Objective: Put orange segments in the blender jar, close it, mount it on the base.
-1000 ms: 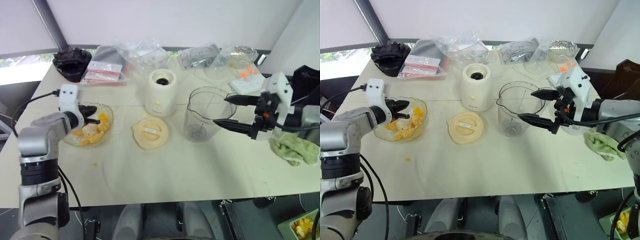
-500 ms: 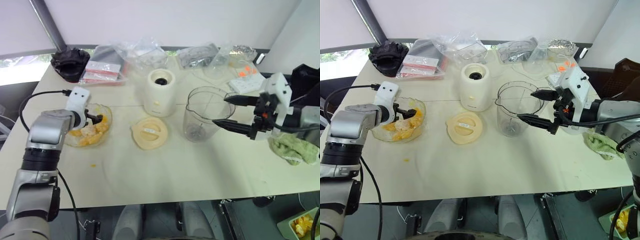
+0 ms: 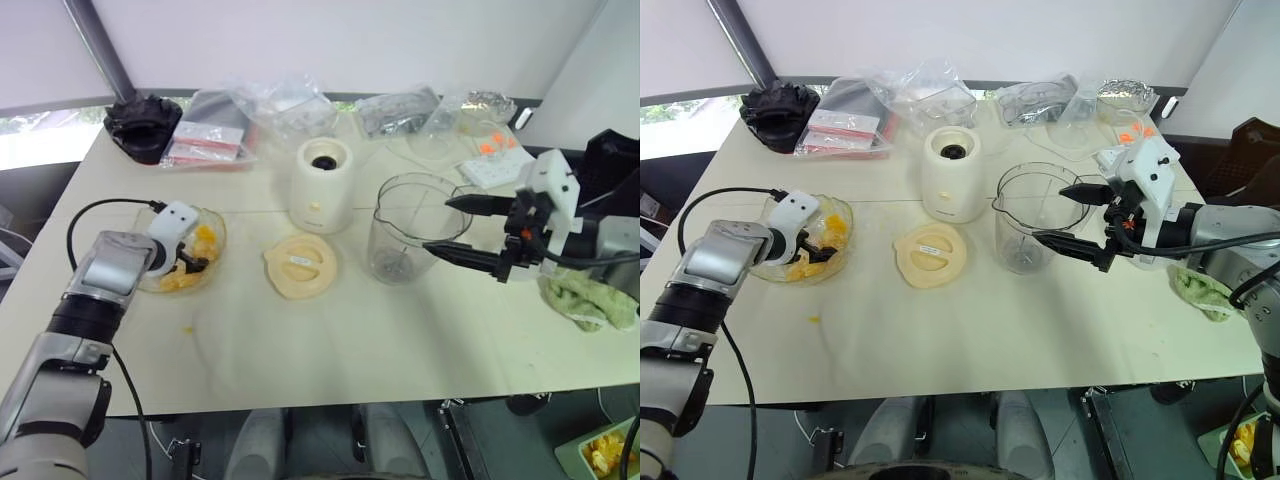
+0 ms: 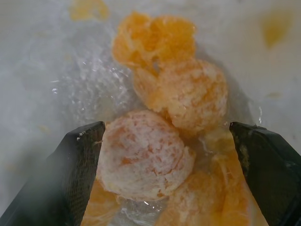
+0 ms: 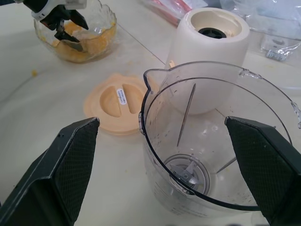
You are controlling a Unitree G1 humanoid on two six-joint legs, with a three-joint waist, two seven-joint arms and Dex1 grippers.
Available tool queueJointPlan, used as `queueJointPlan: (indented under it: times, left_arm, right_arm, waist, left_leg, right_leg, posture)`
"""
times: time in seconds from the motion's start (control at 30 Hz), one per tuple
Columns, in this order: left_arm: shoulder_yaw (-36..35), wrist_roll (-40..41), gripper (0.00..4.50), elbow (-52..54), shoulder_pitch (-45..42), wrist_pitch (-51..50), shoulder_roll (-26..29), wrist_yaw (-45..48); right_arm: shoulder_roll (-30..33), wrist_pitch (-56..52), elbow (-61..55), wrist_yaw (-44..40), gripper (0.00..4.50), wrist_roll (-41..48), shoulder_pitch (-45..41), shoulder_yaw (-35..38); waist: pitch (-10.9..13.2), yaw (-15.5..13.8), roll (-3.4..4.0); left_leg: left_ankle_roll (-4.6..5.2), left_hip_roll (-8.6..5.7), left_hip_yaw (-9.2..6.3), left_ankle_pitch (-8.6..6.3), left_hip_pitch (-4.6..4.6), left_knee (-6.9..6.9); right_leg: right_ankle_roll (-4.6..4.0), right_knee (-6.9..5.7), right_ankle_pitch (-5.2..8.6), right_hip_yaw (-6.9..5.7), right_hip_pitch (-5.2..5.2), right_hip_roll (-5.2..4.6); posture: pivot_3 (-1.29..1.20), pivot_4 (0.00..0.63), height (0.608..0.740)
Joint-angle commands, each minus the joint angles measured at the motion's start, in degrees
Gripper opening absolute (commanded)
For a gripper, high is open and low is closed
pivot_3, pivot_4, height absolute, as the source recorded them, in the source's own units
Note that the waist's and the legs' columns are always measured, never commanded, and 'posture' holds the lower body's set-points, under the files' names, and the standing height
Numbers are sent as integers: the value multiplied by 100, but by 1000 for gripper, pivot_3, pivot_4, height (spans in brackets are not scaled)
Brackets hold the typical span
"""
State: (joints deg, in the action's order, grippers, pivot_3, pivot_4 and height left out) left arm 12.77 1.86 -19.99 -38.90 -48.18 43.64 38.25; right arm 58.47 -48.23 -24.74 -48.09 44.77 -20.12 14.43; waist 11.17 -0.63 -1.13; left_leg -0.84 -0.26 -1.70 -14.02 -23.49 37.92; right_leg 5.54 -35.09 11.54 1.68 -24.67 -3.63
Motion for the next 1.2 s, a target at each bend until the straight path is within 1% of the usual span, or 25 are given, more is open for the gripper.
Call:
queueJointPlan:
  times: [0.03, 0.2, 0.5, 0.63, 0.8, 1.03, 1.2]
  left_arm:
    - [-34, -156, 4429, -82, -227, 1, 103, 87]
    - [-146, -156, 4429, -219, -267, -295, -5, 28]
    - [-521, -77, 4429, -191, -181, -887, -113, -229]
    - [-716, -52, 4429, -338, -148, -1039, -186, -413]
    - [-713, -31, 4429, -606, -167, -953, -296, -448]
    - [-522, -269, 4429, -1708, -488, -91, -531, -477]
    - [-418, -397, 4429, -2205, -687, 306, -614, -388]
  right_arm:
    - [18, 2, -211, 19, 4500, 69, 9, 204]
    - [3, -1, -259, 59, 4500, 67, 88, 234]
    - [-6, 20, -271, 88, 4500, 53, 103, 194]
    - [-29, 61, -243, 86, 4500, 18, 79, 144]
    - [-41, 68, -255, 98, 4500, -3, 73, 132]
    - [9, 35, -286, 99, 4500, 3, 85, 200]
    - [33, 30, -301, 97, 4500, -5, 112, 232]
  waist:
    - [0, 3, 0]
    - [0, 10, 0]
    - [0, 10, 0]
    - [0, 10, 0]
    - [0, 5, 1]
    - [-2, 1, 3]
    - [-4, 0, 6]
  left_leg:
    - [0, 0, 1, 0, 0, 0]
    - [1, 0, 1, 0, 0, -1]
    - [0, 0, 0, 0, 0, 0]
    - [1, 0, 0, 0, 0, 0]
    - [1, 0, 0, 0, 0, 0]
    - [0, -1, 0, 0, 8, 0]
    - [0, -1, 1, 0, 8, 0]
  right_leg:
    - [0, 0, 0, 0, 0, 0]
    - [1, 0, 0, 0, 0, 1]
    - [2, -1, 0, 0, 0, 3]
    - [2, -2, 0, 0, 0, 3]
    - [2, -2, 0, 0, 0, 2]
    - [2, -4, -1, 0, 4, 2]
    - [2, -5, -1, -1, 4, 2]
  posture:
    - [0, 150, 740]
    - [0, 150, 740]
    - [0, 150, 740]
    - [0, 150, 740]
    - [0, 150, 740]
    - [0, 150, 740]
    - [0, 150, 740]
